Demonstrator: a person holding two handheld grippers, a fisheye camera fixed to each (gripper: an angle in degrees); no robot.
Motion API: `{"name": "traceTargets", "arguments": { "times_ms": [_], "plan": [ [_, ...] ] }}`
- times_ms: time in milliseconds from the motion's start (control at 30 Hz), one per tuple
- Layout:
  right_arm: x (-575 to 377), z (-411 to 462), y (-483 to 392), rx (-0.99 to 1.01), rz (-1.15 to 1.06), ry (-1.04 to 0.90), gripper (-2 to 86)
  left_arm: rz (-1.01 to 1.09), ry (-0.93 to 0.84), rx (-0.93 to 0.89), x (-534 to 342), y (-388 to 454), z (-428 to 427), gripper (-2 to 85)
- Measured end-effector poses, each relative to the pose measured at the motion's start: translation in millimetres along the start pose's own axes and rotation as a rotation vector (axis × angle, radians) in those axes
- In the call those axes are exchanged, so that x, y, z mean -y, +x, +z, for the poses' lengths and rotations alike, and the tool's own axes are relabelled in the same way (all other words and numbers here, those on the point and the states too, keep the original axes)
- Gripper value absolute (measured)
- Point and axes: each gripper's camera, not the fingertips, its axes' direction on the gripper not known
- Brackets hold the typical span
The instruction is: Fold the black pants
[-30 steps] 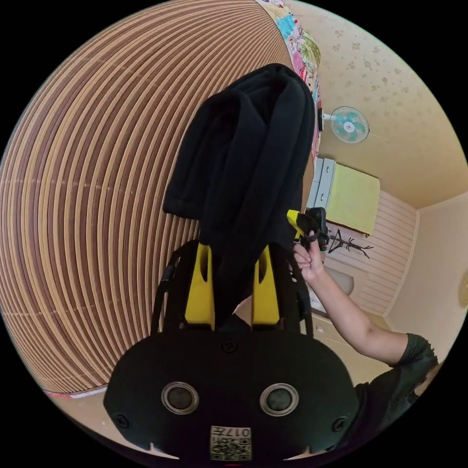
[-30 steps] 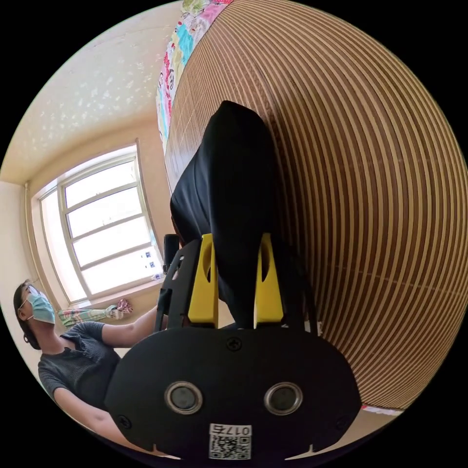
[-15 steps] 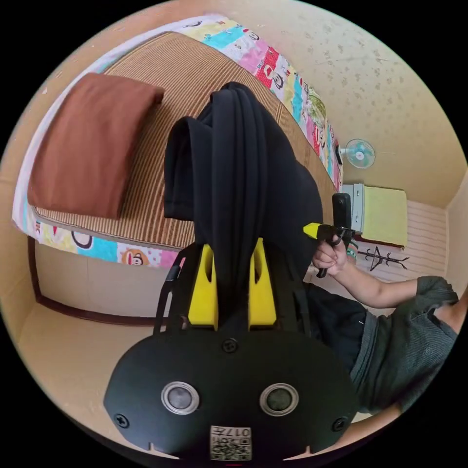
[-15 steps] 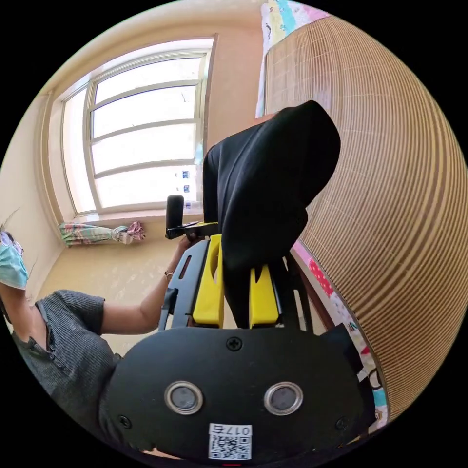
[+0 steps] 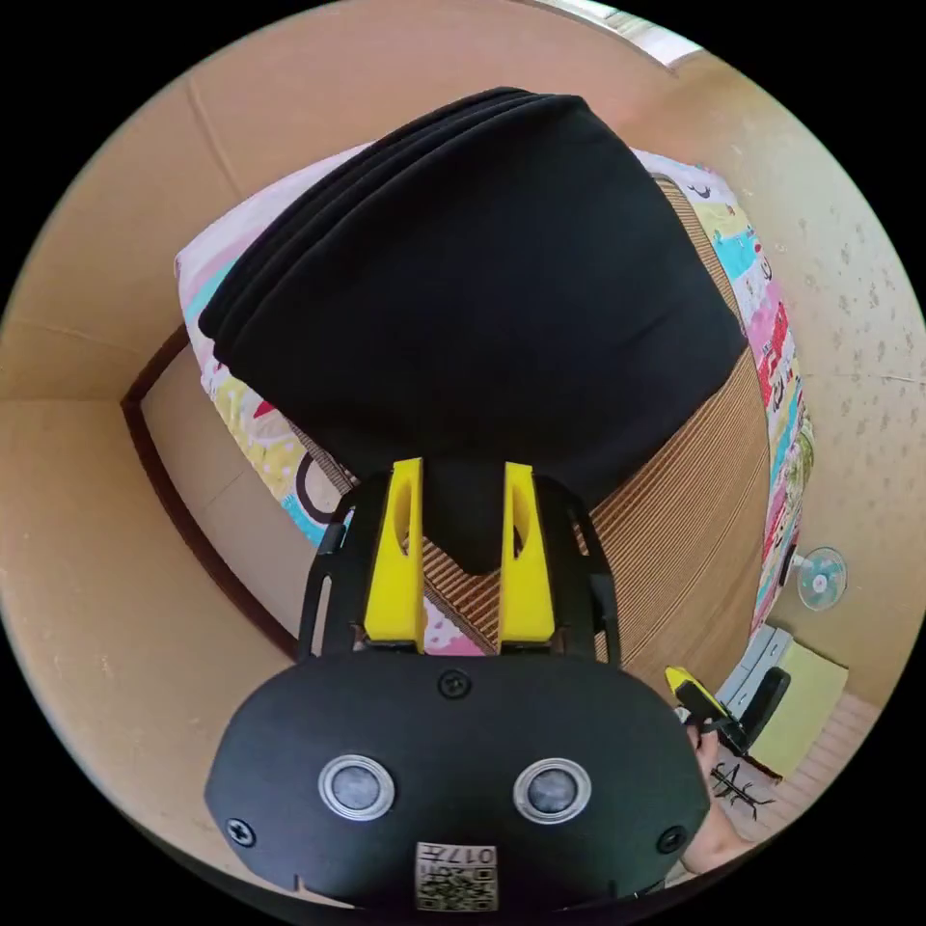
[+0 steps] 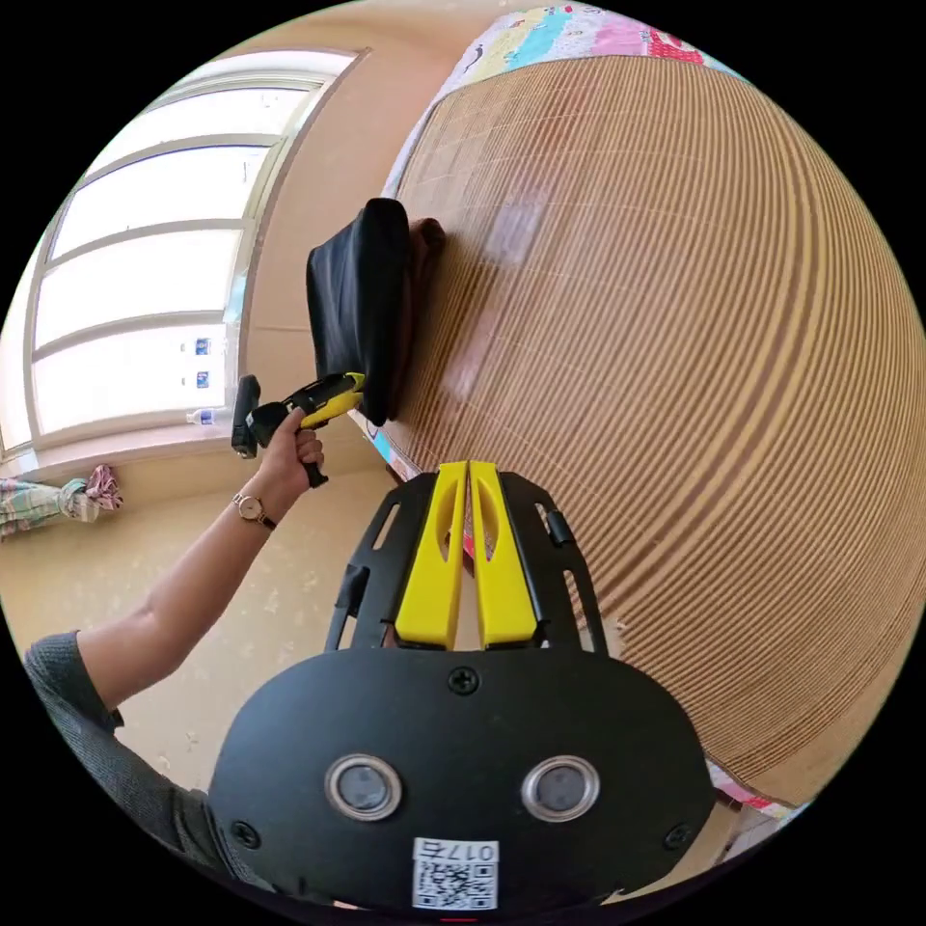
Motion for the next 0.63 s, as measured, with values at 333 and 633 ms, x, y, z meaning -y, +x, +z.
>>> {"name": "traceTargets", "arguments": {
  "times_ms": [333, 633],
  "plan": [
    [-283.5, -204.0, 105.0, -0.210, 0.602, 0.306, 0.4, 0.390, -0.144, -0.105, -251.8, 89.6, 86.9, 5.1],
    [-411.7, -262.5, 51.5, -0.189, 0.717, 0.708, 1.3, 1.603, 0.139, -0.210, -475.5, 306.5, 84.8, 0.0]
  ]
}}
